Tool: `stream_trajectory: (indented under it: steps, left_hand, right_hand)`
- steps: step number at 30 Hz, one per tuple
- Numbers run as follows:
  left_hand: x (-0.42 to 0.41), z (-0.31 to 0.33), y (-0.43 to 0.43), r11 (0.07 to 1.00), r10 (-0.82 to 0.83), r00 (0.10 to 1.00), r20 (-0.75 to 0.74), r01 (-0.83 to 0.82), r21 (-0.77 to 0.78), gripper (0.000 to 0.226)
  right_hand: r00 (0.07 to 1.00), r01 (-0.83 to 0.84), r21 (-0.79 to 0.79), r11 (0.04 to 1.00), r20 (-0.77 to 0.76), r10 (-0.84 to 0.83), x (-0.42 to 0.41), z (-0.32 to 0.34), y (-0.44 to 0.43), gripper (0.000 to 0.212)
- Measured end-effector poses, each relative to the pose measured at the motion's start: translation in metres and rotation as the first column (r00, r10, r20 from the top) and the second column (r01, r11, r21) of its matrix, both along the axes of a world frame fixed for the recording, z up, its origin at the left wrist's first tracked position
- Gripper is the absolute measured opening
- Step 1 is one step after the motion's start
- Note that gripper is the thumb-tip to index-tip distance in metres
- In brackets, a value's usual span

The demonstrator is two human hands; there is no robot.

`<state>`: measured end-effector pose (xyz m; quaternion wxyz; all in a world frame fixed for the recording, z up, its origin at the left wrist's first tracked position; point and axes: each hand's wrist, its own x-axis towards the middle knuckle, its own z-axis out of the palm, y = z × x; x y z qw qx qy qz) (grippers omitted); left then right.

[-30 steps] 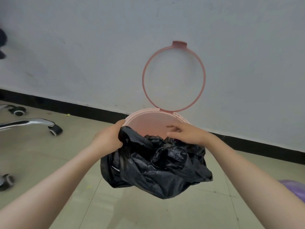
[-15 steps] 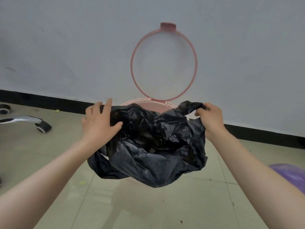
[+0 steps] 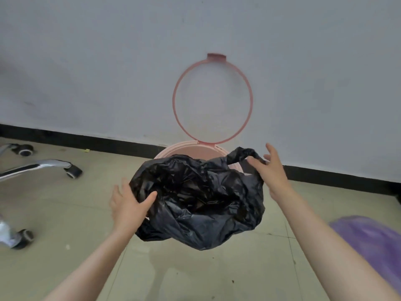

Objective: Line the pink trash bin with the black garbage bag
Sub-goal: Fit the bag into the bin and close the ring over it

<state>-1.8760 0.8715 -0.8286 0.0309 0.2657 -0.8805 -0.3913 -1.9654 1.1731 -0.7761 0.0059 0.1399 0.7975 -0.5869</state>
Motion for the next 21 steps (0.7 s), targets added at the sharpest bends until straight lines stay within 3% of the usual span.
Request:
stream_trajectory:
  steps: [2, 4, 7, 9, 11, 13, 14, 17, 21]
  left_hand:
    - [0.006, -0.007, 0.001, 0.913, 0.100, 0.993, 0.067, -0.118, 0.390, 0.085]
    - [0.013, -0.011, 0.005, 0.799, 0.087, 0.985, 0.147, -0.157, 0.581, 0.074]
    - [0.020, -0.008, 0.009, 0.766, 0.051, 0.986, 0.156, -0.139, 0.628, 0.039]
    - [0.021, 0.000, 0.005, 0.787, 0.049, 0.987, 0.156, -0.134, 0.602, 0.034]
    - [0.017, 0.012, -0.004, 0.792, 0.055, 0.985, 0.165, -0.143, 0.594, 0.032]
    - [0.009, 0.026, -0.018, 0.749, 0.083, 0.984, 0.160, -0.167, 0.641, 0.034]
    - [0.003, 0.033, -0.026, 0.716, 0.079, 0.983, 0.164, -0.170, 0.677, 0.033]
    - [-0.009, 0.054, -0.050, 0.585, -0.021, 0.986, 0.166, -0.122, 0.802, 0.021]
    - [-0.017, 0.059, -0.063, 0.570, 0.099, 0.988, 0.122, -0.157, 0.806, 0.053]
  right_hand:
    - [1.000, -0.012, 0.026, 1.000, -0.019, 0.012, 0.035, -0.013, -0.002, 0.085]
    - [0.999, -0.034, 0.038, 0.999, 0.025, 0.033, 0.070, -0.033, -0.004, 0.093]
    - [0.985, -0.117, 0.014, 0.993, 0.131, 0.114, 0.104, -0.056, -0.002, 0.106]
    - [0.966, -0.190, -0.004, 0.982, 0.178, 0.188, 0.110, -0.062, -0.002, 0.110]
    - [0.964, -0.221, 0.061, 0.973, 0.167, 0.208, 0.102, -0.059, 0.000, 0.096]
    - [0.996, -0.039, 0.117, 0.992, 0.088, 0.029, 0.084, -0.051, 0.003, 0.035]
    - [0.993, 0.098, 0.057, 0.994, 0.064, -0.102, 0.074, -0.041, 0.003, 0.008]
    - [0.936, 0.335, -0.118, 0.935, 0.157, -0.315, 0.045, -0.028, 0.009, 0.032]
    - [0.878, 0.467, -0.248, 0.849, 0.245, -0.411, 0.030, -0.021, 0.011, 0.032]
